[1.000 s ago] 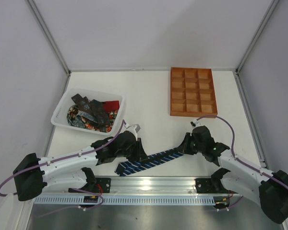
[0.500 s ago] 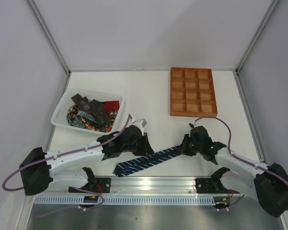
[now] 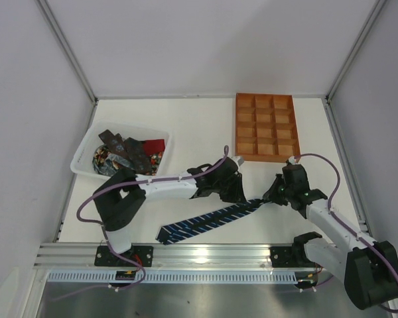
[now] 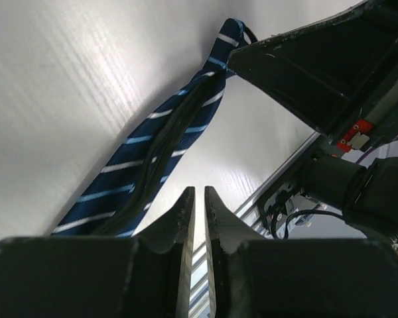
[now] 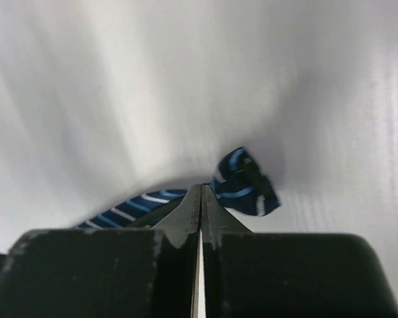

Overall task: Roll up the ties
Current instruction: Roll the tie

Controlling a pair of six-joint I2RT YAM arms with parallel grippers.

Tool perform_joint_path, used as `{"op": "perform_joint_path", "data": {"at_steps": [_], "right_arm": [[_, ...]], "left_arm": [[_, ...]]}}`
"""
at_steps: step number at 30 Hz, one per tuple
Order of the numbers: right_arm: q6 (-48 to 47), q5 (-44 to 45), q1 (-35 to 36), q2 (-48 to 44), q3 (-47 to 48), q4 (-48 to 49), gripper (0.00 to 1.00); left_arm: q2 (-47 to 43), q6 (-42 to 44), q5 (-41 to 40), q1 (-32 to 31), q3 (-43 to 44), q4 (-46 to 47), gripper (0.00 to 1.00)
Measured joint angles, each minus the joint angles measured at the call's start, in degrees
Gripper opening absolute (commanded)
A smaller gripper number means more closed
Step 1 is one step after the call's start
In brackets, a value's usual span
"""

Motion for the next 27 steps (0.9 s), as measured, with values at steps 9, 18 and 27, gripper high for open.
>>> {"op": "perform_joint_path", "data": {"at_steps": [9, 18, 27], "right_arm": [[2.6, -0.11, -4.15, 3.02, -1.27, 1.81, 0.0], [8.55, 5.22, -4.17, 2.95, -2.86, -1.14, 0.0], [8.5, 7.69, -4.2, -0.94, -3.34, -3.78, 0.09]], "left_arm": [[6.69, 0.39, 2.8, 0.02, 2.64, 2.47, 0.16], [12.35, 2.86, 5.18, 0.85, 3.76, 2.05, 0.12], [12.55, 5.75, 6.23, 0.98, 3.96, 1.95, 0.12]]}}
